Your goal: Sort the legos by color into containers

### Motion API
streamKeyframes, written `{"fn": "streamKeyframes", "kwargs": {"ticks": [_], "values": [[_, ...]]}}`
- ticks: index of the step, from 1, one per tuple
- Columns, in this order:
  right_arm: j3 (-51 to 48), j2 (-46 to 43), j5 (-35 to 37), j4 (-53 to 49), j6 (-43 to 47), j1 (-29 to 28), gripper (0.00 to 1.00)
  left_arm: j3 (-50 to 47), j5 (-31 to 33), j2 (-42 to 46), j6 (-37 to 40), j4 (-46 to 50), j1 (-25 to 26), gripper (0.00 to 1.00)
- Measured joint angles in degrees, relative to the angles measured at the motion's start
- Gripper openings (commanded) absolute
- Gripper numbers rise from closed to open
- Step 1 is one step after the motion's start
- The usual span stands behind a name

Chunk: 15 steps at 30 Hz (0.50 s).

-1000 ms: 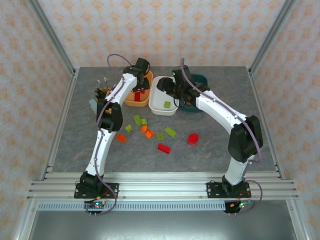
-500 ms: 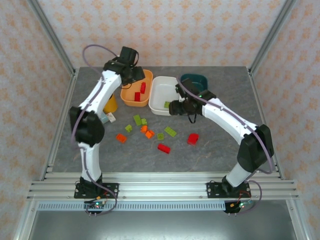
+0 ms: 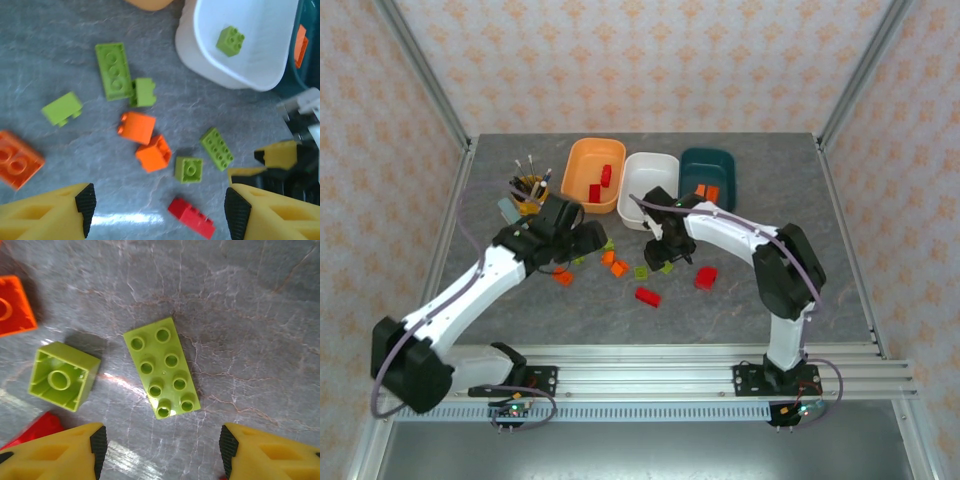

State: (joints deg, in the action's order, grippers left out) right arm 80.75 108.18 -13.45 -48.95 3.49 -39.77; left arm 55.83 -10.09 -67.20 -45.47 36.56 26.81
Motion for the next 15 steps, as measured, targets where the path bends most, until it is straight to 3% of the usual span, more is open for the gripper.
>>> {"fn": "streamKeyframes", "kwargs": {"ticks": [3, 7, 15], "values": [[0.00, 1.75, 1.55, -0.57, 0.52, -0.59, 0.63, -4.31, -0.11, 7.10, -1.62, -0.20, 0.07, 0.82], [0.13, 2.99, 3.30, -0.70, 0.94, -0.83, 0.63, -7.63, -0.79, 12.94, -2.49, -0.59, 0.59, 0.82], [3.76, 7.63, 4.09, -0.50, 1.09, -0.81, 0.52, -11.65, -1.53, 19.19, -4.09, 0.17, 0.96, 0.83]]}}
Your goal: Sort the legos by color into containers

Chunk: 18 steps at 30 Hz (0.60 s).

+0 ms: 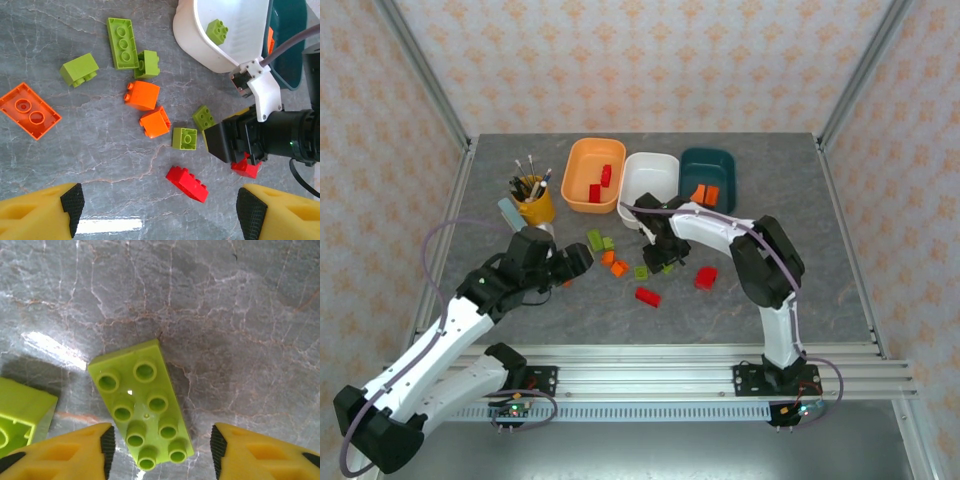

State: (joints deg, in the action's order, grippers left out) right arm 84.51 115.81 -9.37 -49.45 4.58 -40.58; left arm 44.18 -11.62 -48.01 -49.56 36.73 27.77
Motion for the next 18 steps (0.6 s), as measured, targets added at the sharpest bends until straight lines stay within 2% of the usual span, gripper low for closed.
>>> {"fn": "streamKeyframes", "kwargs": {"ticks": [4, 18], "values": [[0.63, 1.40, -0.02, 0.22, -0.02, 0.00, 0.50, -0.07, 0.00, 0.42, -0.15, 0.04, 0.00, 0.83], [0.90, 1.84, -0.92, 0.35, -1.09, -0.04, 0.26, -0.59, -0.02, 0.42, -0.15, -0.15, 0.00, 0.83]]}}
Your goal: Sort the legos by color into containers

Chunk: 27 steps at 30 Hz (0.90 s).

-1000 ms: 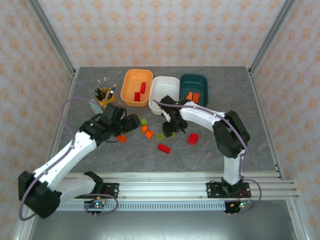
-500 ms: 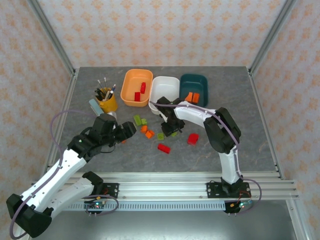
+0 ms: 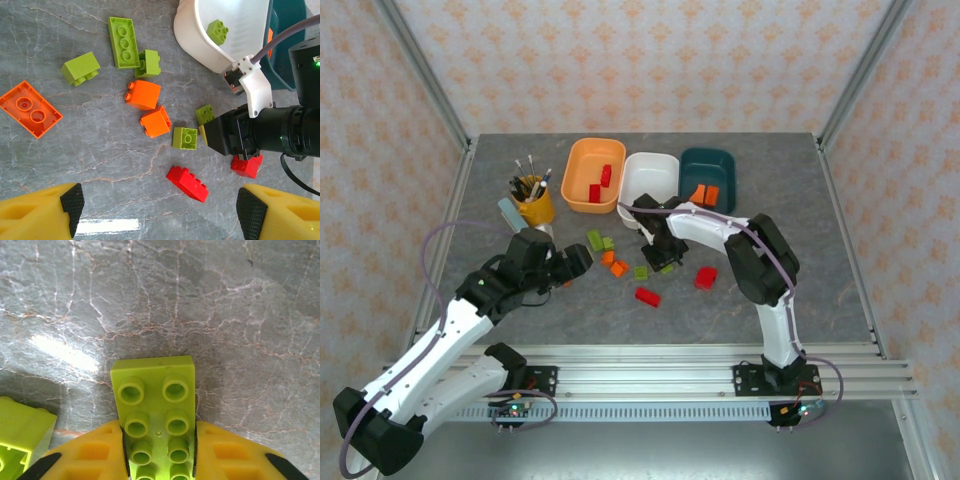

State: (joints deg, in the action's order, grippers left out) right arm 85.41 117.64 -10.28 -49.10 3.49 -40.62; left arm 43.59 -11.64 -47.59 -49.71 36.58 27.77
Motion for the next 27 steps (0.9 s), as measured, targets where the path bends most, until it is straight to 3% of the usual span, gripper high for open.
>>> {"fn": "streamKeyframes", "kwargs": {"ticks": [10, 16, 21, 27], "values": [[0.09, -6.49, 0.17, 0.20, -3.93, 0.00, 0.24, 0.63, 0.04, -2.36, -0.37, -1.42, 0.00, 0.83], [10.86, -8.04, 1.53, -2.34, -7.61, 0.76, 0.23, 7.61, 0.04, -10.47, -0.33, -3.28, 0.00, 0.83], [25.64, -1.27, 2.05, -3.45, -10.95, 4.00, 0.23, 14.78, -0.04, -18.71, -0.15, -6.86, -0.31, 0.83], [42.18, 13.94, 1.92, -5.35, -14.10, 8.46, 0.23, 20.52, -1.03, -27.69, -0.02, -9.35, -3.69, 0.83]]}}
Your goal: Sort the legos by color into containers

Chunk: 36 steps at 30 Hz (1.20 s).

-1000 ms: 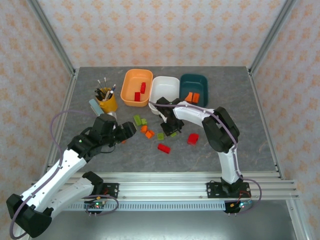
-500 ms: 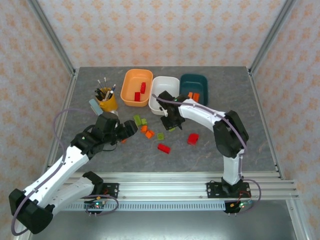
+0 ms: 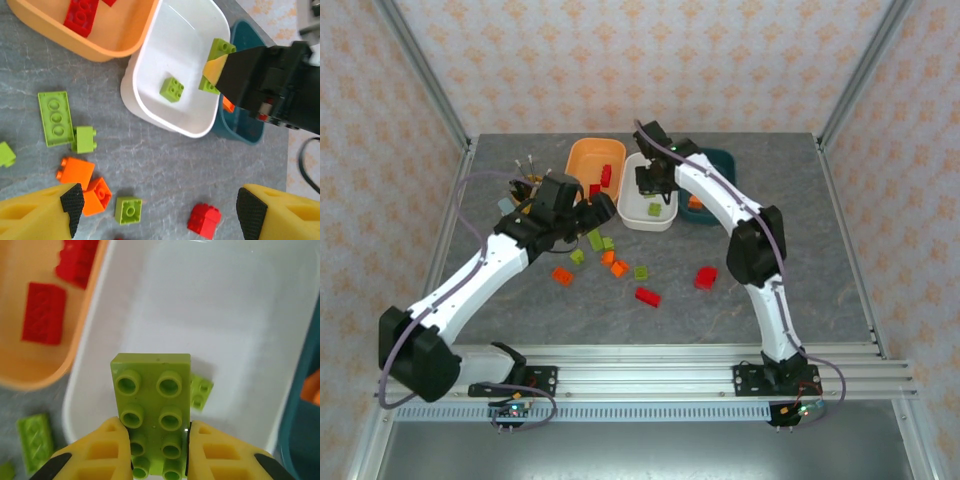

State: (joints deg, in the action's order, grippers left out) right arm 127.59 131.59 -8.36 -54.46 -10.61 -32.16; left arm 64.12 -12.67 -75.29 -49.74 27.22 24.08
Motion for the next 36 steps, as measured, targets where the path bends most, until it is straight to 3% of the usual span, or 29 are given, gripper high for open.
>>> {"fn": "streamKeyframes", "kwargs": {"ticks": [8, 14, 22, 26, 31, 36], "values": [[11.85, 14.32, -0.87, -2.14, -3.08, 2.12, 0.28, 4.98, -0.57, -7.41, 1.31, -1.36, -1.97, 0.83], [13.33, 16.15, -2.16, -2.08, -5.14, 2.97, 0.33, 5.18, -0.66, -8.50, 1.79, -1.57, -1.97, 0.83], [15.69, 16.33, -3.74, -1.90, -6.12, 4.20, 0.57, 5.18, -0.66, -8.48, 1.81, -1.51, -1.97, 0.83], [15.80, 15.58, -4.09, -1.79, -6.10, 4.17, 0.59, 5.16, -0.57, -7.87, 2.25, -0.02, -1.97, 0.83], [12.24, 9.07, -4.07, -0.50, -5.68, 3.54, 0.55, 4.96, 1.40, -3.98, 3.30, 6.14, -1.97, 0.81], [-12.02, -12.92, -4.96, 10.12, -5.27, 0.42, 0.52, 2.14, 4.20, 0.52, 7.06, 12.61, -2.12, 0.80]]}}
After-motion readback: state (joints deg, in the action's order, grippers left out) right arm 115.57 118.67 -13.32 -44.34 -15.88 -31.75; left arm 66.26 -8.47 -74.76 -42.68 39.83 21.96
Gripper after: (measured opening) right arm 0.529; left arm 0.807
